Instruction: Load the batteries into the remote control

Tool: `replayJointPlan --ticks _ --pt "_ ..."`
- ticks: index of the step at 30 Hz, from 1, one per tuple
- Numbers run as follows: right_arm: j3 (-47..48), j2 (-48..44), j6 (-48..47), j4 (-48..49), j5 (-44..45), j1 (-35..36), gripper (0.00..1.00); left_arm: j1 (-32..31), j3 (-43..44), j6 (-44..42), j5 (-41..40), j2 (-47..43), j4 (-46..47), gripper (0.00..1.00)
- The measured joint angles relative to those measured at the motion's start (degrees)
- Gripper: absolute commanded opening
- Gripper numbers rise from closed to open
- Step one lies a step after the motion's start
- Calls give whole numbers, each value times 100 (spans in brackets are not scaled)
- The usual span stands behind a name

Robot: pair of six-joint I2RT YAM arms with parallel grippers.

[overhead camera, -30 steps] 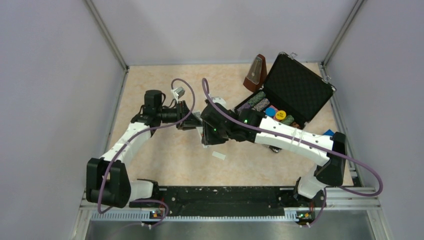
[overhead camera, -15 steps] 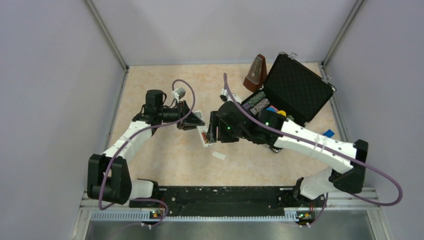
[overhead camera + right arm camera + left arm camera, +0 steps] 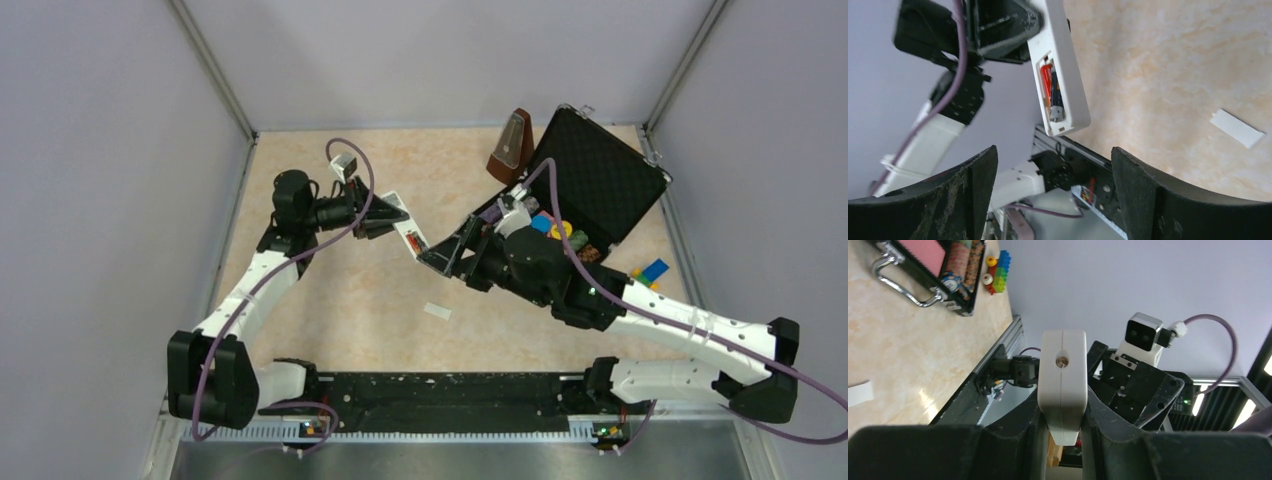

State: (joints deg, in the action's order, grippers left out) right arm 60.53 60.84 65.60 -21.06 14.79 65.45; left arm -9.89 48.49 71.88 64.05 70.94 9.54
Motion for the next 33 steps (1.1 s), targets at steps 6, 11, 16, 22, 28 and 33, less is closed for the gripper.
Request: replayJointPlan --ticks 6,11,16,22,28,33 --pt "-140 -205 313 918 363 0 69 -55 -109 1263 -173 -289 1123 0" --pt "-337 -256 516 1429 555 0 56 -127 -109 1749 -295 -498 1438 0" --pt "-354 -232 619 1775 632 0 52 -181 -109 1958 -385 -662 1506 0" --pt "-356 -205 645 2028 673 0 49 -190 -116 2109 -479 -673 1554 0" --pt "-431 -205 442 2264 686 0 43 -192 -131 2280 -570 -673 1580 0" --pt "-485 -210 190 2365 721 0 40 -197 -181 2476 -682 -695 1622 0"
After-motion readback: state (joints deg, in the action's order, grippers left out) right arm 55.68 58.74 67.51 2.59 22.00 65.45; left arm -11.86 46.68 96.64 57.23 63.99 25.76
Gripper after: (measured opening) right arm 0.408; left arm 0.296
